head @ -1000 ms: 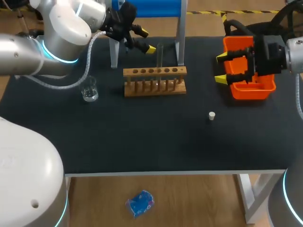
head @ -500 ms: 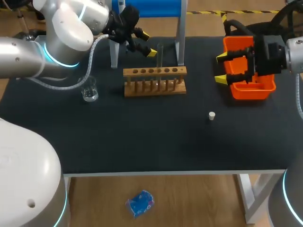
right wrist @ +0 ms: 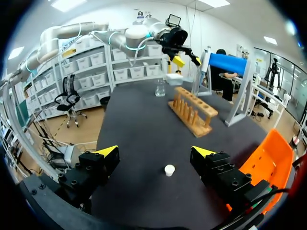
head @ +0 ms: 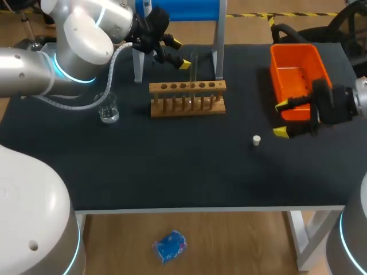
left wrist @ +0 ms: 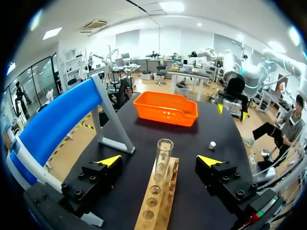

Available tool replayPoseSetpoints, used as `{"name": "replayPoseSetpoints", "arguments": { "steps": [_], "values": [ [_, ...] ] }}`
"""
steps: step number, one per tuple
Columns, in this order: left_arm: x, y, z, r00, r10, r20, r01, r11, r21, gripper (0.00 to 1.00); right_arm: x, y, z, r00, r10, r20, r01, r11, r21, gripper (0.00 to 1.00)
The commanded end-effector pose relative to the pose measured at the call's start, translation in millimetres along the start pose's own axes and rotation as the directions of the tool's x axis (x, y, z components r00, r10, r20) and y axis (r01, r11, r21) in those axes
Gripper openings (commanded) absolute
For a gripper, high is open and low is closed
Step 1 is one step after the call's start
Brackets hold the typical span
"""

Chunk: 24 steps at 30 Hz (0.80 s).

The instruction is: Invert the test tube, pick up the pipette, mount the tip to pipette, aspirate from beaker and dispense into the tube, eject the tip, return the pipette, and cap with the stopper.

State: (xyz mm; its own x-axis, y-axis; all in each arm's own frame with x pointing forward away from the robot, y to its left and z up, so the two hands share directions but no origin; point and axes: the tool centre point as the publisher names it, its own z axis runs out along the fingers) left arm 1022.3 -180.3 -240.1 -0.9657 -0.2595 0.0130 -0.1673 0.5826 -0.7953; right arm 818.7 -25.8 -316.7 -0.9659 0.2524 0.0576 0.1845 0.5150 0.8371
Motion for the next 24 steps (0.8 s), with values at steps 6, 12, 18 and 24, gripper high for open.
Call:
{"name": "replayPoseSetpoints", "arguments": {
  "steps": [6, 12, 18, 24],
  "values": [
    [-0.3, -0.4, 0, 1.0, -0.001, -0.002, 0.001, 1.0, -0.002, 1.0, 11, -4, -1, 0.999, -0.004, 0.033, 0.003, 1.0, 0.027, 1.0],
    [-0.3, -0.4, 0, 1.0, -0.001, -0.002, 0.001, 1.0, -0.002, 1.0, 11, -4, -1, 0.999, -0.004, 0.033, 0.003, 1.0, 0.027, 1.0],
    [-0.3, -0.4, 0, 1.0, -0.001, -0.002, 0.001, 1.0, -0.002, 1.0, 5, -16, 26, 0.996, 0.007, 0.089, -0.014, 0.997, 0.079, 1.0],
    [-0.3, -0.4, 0, 1.0, -0.001, -0.002, 0.001, 1.0, -0.002, 1.0, 1, -32, 43, 0.99, 0.045, 0.131, -0.056, 0.995, 0.087, 1.0]
  ]
}}
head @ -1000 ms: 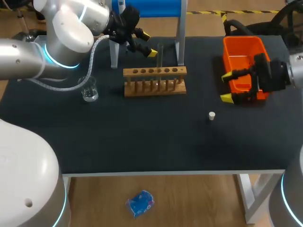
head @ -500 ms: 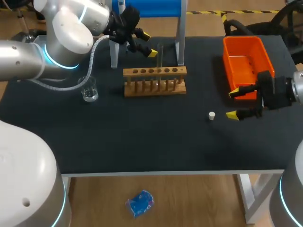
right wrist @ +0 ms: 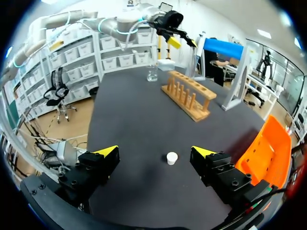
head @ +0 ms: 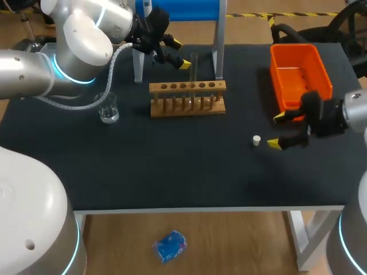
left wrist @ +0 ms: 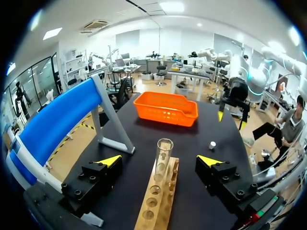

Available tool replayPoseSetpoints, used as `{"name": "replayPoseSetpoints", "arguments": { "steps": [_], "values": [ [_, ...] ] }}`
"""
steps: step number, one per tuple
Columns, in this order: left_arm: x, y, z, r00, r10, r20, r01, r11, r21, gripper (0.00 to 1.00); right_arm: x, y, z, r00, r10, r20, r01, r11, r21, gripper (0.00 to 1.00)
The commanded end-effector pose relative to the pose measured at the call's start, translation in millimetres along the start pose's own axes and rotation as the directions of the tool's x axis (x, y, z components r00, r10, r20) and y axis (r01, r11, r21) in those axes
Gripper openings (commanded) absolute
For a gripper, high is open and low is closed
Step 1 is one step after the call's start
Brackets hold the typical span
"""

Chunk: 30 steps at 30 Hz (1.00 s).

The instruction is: Invert the test tube, pick up the pipette, mount the tip to pipette, aspirate from beaker and dispense into the tube, eject the tip, return the pipette, and cap with the stopper.

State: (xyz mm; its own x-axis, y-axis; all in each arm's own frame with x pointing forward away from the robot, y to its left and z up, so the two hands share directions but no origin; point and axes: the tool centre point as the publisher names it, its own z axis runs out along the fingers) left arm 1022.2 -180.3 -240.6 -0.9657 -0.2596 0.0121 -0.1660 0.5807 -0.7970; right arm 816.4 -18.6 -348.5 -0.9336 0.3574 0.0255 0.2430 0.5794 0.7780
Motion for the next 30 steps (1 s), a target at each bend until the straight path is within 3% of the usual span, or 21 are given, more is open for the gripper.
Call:
{"name": "replayPoseSetpoints", "arguments": {
  "steps": [1, 8, 9, 16, 20, 30],
  "values": [
    [-0.4, -0.8, -1, 1.0, -0.001, -0.002, 0.001, 1.0, -0.005, 1.0, 0, -8, 23, 1.0, 0.017, 0.021, -0.017, 1.0, -0.004, 1.0],
    [-0.4, -0.8, -1, 1.0, -0.001, -0.002, 0.001, 1.0, -0.005, 1.0, -4, -19, 40, 1.0, 0.016, 0.022, -0.016, 1.0, 0.008, 1.0],
    [-0.4, -0.8, -1, 1.0, -0.001, -0.002, 0.001, 1.0, -0.005, 1.0, -5, -20, 42, 1.0, 0.015, 0.022, -0.015, 1.0, 0.009, 0.95],
    [-0.4, -0.8, -1, 1.0, -0.001, -0.002, 0.001, 1.0, -0.005, 1.0, -13, -26, 53, 0.999, 0.026, 0.032, -0.026, 1.0, 0.006, 0.9],
    [-0.4, -0.8, -1, 1.0, -0.001, -0.002, 0.001, 1.0, -0.005, 1.0, -19, -28, 59, 0.999, 0.03, 0.028, -0.03, 1.0, 0.002, 0.82],
    [-0.4, -0.8, -1, 1.0, -0.001, -0.002, 0.001, 1.0, -0.005, 1.0, -28, -29, 68, 0.999, 0.032, 0.019, -0.032, 0.999, 0.011, 0.82]
  ]
}}
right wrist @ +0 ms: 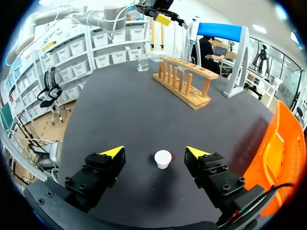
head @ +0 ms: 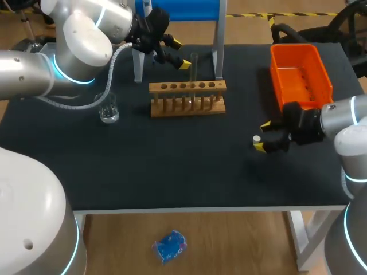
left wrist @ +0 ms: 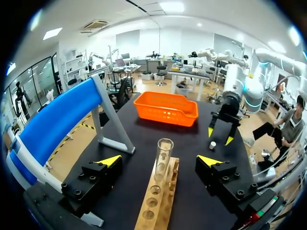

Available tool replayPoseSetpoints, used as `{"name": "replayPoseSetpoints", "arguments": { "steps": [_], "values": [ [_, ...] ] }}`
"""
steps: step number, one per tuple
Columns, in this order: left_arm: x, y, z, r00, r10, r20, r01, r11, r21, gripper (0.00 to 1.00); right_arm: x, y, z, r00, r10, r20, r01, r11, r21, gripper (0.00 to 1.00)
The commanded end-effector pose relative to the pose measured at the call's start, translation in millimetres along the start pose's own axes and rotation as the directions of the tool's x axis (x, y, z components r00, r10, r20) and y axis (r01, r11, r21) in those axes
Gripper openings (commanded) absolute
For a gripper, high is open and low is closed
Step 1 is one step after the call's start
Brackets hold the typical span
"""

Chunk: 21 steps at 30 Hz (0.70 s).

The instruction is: Invert the test tube, pick up the pipette, mount the tip to pipette, aspirate from beaker and dispense into the tube, eject the tip, return the pipette, and cap with the stopper.

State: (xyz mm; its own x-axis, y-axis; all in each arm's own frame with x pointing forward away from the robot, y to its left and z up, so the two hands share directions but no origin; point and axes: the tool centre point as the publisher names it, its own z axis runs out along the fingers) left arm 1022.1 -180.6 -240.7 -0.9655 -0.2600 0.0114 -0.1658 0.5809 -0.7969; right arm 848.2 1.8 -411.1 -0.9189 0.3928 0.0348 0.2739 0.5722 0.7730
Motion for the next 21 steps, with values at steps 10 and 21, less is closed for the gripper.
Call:
{"name": "replayPoseSetpoints", "arguments": {
  "steps": [10, 21],
  "values": [
    [-0.6, -0.7, -1, 1.0, -0.002, -0.003, 0.002, 1.0, -0.005, 1.0, -10, -2, 14, 1.0, 0.003, -0.016, -0.003, 1.0, 0.012, 0.58],
    [-0.6, -0.7, -1, 1.0, -0.002, -0.003, 0.002, 1.0, -0.005, 1.0, -13, -4, 20, 1.0, 0.012, -0.029, -0.012, 1.0, 0.014, 0.49]
  ]
}}
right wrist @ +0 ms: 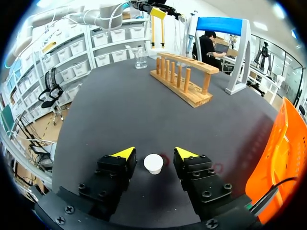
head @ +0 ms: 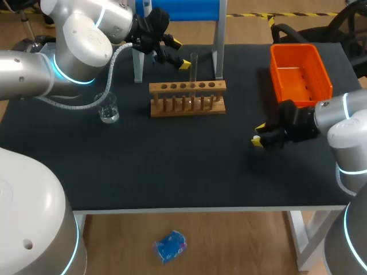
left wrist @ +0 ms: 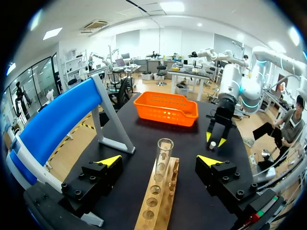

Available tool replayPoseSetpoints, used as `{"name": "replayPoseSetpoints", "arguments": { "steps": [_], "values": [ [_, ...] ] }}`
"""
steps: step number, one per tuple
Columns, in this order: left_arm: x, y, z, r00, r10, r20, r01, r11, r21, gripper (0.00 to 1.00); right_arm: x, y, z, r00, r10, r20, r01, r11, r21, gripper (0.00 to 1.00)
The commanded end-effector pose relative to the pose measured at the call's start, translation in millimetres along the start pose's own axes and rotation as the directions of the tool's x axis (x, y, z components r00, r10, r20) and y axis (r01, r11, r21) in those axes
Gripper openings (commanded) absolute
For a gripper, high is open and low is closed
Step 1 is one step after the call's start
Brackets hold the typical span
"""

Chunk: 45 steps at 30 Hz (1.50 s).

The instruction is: Invert the test tube, pick up the pipette, mount the tip to pipette, aspirate from beaker and dispense into the tube, eject the tip, return the pipette, and cap with the stopper.

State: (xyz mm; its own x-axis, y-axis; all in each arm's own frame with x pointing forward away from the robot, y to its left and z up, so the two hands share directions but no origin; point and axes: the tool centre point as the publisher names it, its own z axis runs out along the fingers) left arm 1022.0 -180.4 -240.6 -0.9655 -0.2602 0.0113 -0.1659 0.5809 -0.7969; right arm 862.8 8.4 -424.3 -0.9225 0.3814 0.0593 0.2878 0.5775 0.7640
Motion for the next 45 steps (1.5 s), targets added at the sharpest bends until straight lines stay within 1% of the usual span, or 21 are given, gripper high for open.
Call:
{"name": "replayPoseSetpoints", "arguments": {
  "steps": [1, 6, 15, 17, 18, 22, 28, 33, 36, 42, 45],
  "values": [
    [-0.6, -0.8, -1, 1.0, -0.002, -0.003, 0.002, 1.0, -0.005, 1.0, -2, -2, 3, 1.0, 0.001, -0.004, -0.001, 1.0, 0.001, 0.49],
    [-0.6, -0.8, -1, 1.0, -0.002, -0.003, 0.002, 1.0, -0.005, 1.0, -1, -3, 3, 1.0, 0.004, -0.007, -0.004, 1.0, 0.003, 0.48],
    [-0.6, -0.8, -1, 1.0, -0.002, -0.003, 0.002, 1.0, -0.005, 1.0, 0, -3, 4, 1.0, 0.006, -0.008, -0.006, 1.0, 0.007, 0.39],
    [-0.6, -0.8, -1, 1.0, -0.002, -0.003, 0.002, 1.0, -0.005, 1.0, 0, -3, 4, 1.0, 0.006, -0.007, -0.006, 1.0, 0.008, 0.34],
    [-0.6, -0.8, -1, 1.0, -0.002, -0.003, 0.002, 1.0, -0.005, 1.0, 0, -3, 4, 1.0, 0.007, -0.006, -0.007, 1.0, 0.008, 0.26],
    [-0.6, -0.8, -1, 1.0, -0.002, -0.003, 0.002, 1.0, -0.005, 1.0, 1, -3, 4, 1.0, 0.009, -0.006, -0.009, 1.0, 0.011, 0.0],
    [-0.6, -0.8, -1, 1.0, -0.002, -0.003, 0.002, 1.0, -0.005, 1.0, 3, 2, -3, 1.0, -0.001, -0.003, 0.001, 1.0, 0.006, 0.0],
    [-0.6, -0.8, -1, 1.0, -0.002, -0.003, 0.002, 1.0, -0.005, 1.0, 3, 13, -14, 1.0, -0.029, 0.008, 0.029, 1.0, 0.002, 0.0],
    [-0.6, -0.8, -1, 1.0, -0.002, -0.003, 0.002, 1.0, -0.005, 1.0, 2, 23, -24, 0.998, -0.062, 0.004, 0.062, 0.998, 0.004, 0.0],
    [-0.6, -0.8, -1, 1.0, -0.002, -0.003, 0.002, 1.0, -0.005, 1.0, 1, 49, -48, 0.992, -0.118, -0.04, 0.119, 0.993, 0.009, 0.0],
    [-0.6, -0.8, -1, 1.0, -0.002, -0.003, 0.002, 1.0, -0.005, 1.0, 0, 65, -62, 0.984, -0.159, -0.086, 0.158, 0.987, -0.014, 0.0]
  ]
}}
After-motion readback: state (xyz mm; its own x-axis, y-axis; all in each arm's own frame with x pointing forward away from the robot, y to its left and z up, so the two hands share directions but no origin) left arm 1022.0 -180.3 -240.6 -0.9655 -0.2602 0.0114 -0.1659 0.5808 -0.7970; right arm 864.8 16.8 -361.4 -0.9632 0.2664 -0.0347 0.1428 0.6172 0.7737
